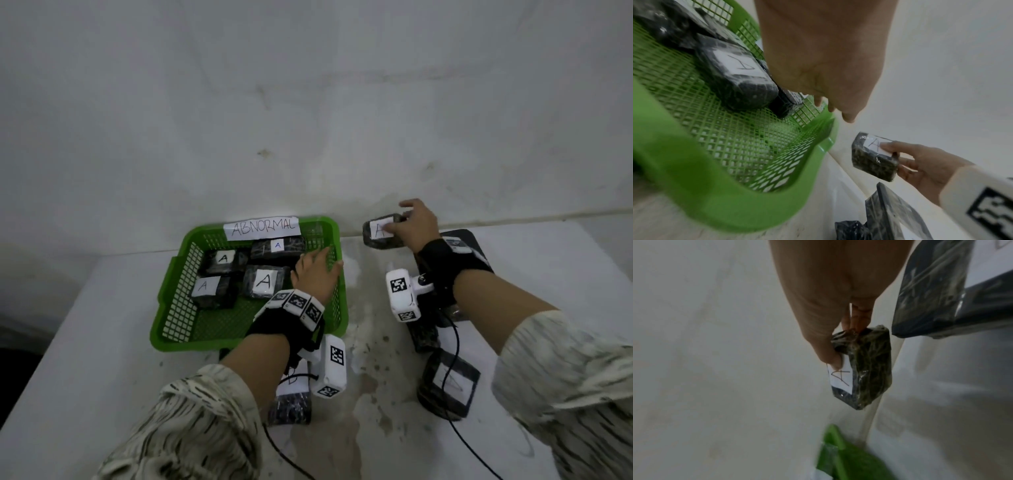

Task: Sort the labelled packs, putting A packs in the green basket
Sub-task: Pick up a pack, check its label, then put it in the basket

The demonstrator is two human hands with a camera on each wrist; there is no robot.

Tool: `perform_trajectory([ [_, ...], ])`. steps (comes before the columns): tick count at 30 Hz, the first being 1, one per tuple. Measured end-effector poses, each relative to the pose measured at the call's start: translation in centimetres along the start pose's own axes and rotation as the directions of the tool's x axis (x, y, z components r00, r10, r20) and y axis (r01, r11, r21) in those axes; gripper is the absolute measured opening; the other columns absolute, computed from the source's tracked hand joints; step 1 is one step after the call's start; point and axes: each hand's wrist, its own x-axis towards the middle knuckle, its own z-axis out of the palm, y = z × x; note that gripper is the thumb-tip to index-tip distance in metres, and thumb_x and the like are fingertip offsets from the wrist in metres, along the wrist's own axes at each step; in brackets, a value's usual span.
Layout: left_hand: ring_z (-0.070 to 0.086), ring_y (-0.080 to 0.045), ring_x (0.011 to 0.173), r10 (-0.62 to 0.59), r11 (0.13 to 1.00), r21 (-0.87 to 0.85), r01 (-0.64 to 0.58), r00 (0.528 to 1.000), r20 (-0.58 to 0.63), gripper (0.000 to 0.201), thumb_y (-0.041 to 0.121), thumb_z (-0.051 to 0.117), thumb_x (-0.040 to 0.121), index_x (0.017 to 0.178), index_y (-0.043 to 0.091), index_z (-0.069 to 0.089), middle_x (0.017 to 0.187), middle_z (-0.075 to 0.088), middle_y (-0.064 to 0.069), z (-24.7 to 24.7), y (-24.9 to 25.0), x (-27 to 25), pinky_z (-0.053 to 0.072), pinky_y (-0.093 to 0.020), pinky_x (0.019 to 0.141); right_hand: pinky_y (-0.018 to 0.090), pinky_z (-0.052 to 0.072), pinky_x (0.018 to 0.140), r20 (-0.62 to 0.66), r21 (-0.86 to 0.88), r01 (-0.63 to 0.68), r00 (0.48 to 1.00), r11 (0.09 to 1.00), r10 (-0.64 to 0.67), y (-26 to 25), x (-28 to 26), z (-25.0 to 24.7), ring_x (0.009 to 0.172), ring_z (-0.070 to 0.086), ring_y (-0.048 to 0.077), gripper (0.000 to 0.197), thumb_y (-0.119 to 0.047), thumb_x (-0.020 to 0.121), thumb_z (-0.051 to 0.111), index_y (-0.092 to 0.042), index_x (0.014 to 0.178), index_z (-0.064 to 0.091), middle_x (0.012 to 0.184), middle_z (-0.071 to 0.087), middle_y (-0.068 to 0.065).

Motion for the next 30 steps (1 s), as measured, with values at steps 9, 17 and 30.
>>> perform_trajectory([
  [9,0.050,-0.027,0.121,0.118,0.720,-0.691,-0.058,0.992,0.040,0.046,0.033,0.047,0.096,0.139,0.023,0.035,0.137,0.047,-0.009,-3.8,-0.8,-3.8,0.043,-0.041,0.101,0.022,0.052,0.069,0.259,0.512,-0.145,0.966,0.847,0.009,-5.1,-9.4,0.3,0.085,0.061,0.023,0.046,0.003,0.075,0.075,0.000,0.118,0.058,0.094,0.064,0.014],
  [17,0.057,-0.029,0.111,0.116,0.647,-0.760,-0.063,0.993,0.017,0.032,0.021,0.049,0.096,0.126,0.011,0.047,0.125,0.057,-0.015,-5.0,-5.0,-7.7,0.048,-0.049,0.096,0.029,0.046,0.067,0.405,0.533,-0.273,0.913,0.800,0.041,-5.9,-17.6,4.9,0.083,0.059,0.014,0.030,-0.041,0.096,0.050,-0.016,0.113,0.053,0.102,0.060,0.005],
  [30,0.058,-0.028,0.109,0.173,0.557,-0.830,-0.028,0.981,0.083,0.036,0.015,0.053,0.094,0.128,0.007,0.049,0.118,0.058,-0.011,-7.1,-8.1,-10.5,0.050,-0.050,0.094,0.034,0.053,0.069,0.358,0.693,-0.265,0.934,0.671,-0.001,-6.5,-22.2,7.1,0.087,0.064,0.020,0.025,-0.012,0.092,0.058,-0.010,0.117,0.054,0.102,0.065,0.009],
])
